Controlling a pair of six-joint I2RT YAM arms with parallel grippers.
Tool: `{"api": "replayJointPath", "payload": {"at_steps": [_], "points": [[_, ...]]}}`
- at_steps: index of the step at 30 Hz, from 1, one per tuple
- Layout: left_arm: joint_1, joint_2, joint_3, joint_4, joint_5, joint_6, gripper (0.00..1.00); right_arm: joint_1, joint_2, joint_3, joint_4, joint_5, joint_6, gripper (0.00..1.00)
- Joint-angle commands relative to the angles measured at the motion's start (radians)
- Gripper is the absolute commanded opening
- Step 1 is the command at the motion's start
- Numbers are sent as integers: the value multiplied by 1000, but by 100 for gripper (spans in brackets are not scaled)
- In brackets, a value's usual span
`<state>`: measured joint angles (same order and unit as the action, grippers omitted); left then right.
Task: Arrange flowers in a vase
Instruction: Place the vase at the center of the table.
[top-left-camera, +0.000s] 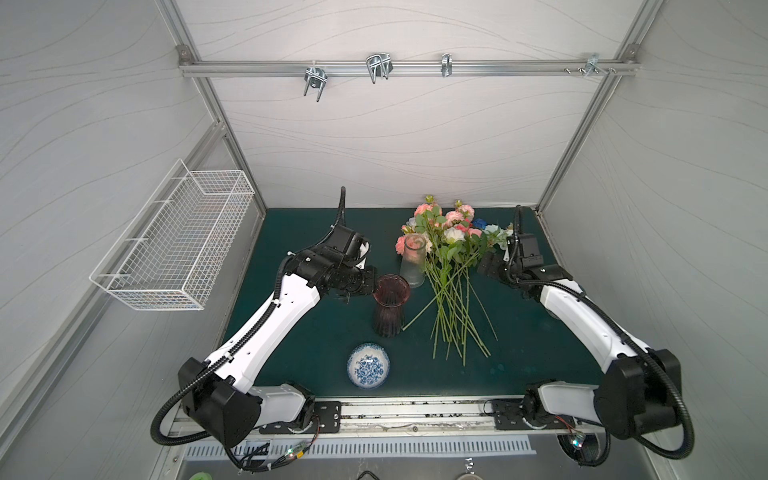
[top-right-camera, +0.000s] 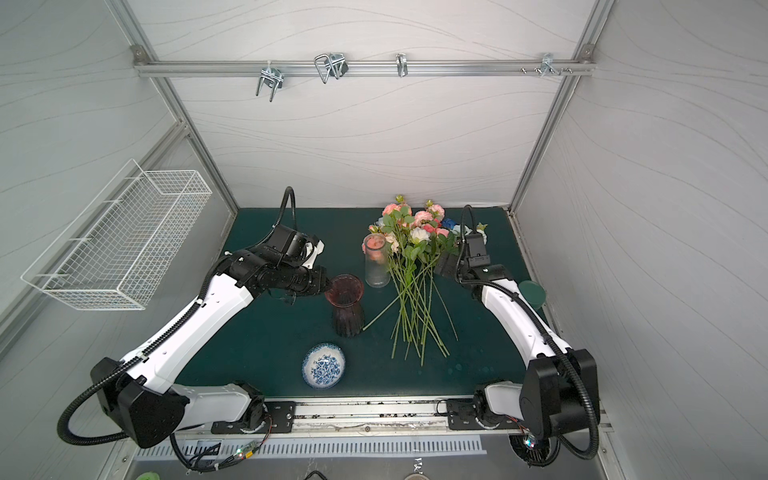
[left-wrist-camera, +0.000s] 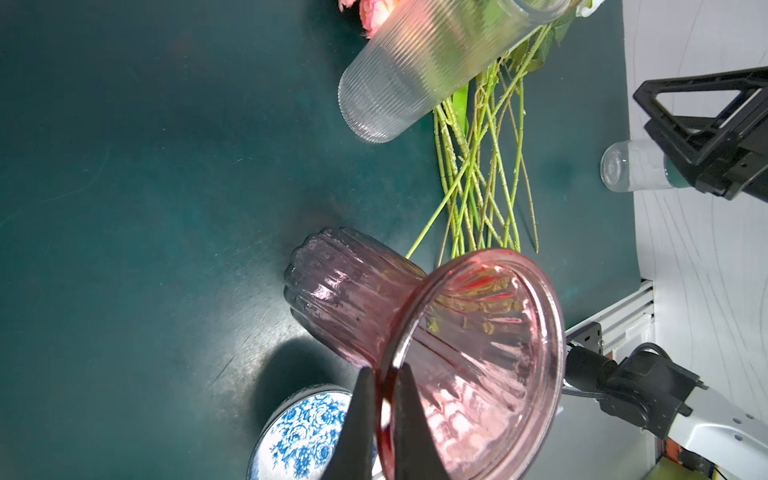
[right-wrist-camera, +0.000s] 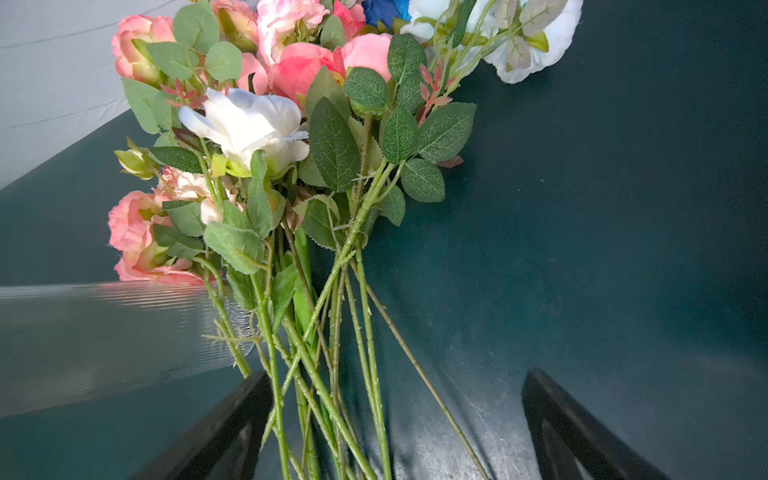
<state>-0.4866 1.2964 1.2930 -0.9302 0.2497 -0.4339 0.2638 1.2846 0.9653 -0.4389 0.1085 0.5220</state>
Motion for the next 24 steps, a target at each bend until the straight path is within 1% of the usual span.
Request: {"api": "replayJointPath", "payload": {"at_steps": [1,4,7,8,11,12,15,17,19,22,24], "points": [[-6,-14,25,123,65,-36,0,18,21,35,-21,-66,-17,92],[-6,-7,25,117,56,-35,0,29,34,26,-20,-104,-24,88],[-6,-4,16,113,48,-40,0,32,46,3,-2,-128,-22,78],[-5,-6,9,117,47,-42,4,32,50,-5,3,-134,-21,75],[-5,-12,-6,128,40,-46,26,34,50,-27,25,-163,-10,65],[-5,-17,-8,129,39,-47,32,35,47,-35,29,-171,-6,62],[-6,-34,-10,134,14,-49,48,38,51,-46,30,-181,-2,61],[-5,-54,-12,147,0,-49,57,41,53,-58,36,-183,0,63],[-4,-72,-7,155,-16,-51,63,46,58,-66,42,-193,-1,66],[-3,-113,3,170,-53,-48,67,71,76,-66,73,-242,-41,66],[-2,-159,6,190,-98,-42,69,115,106,-35,72,-236,-83,66]]}}
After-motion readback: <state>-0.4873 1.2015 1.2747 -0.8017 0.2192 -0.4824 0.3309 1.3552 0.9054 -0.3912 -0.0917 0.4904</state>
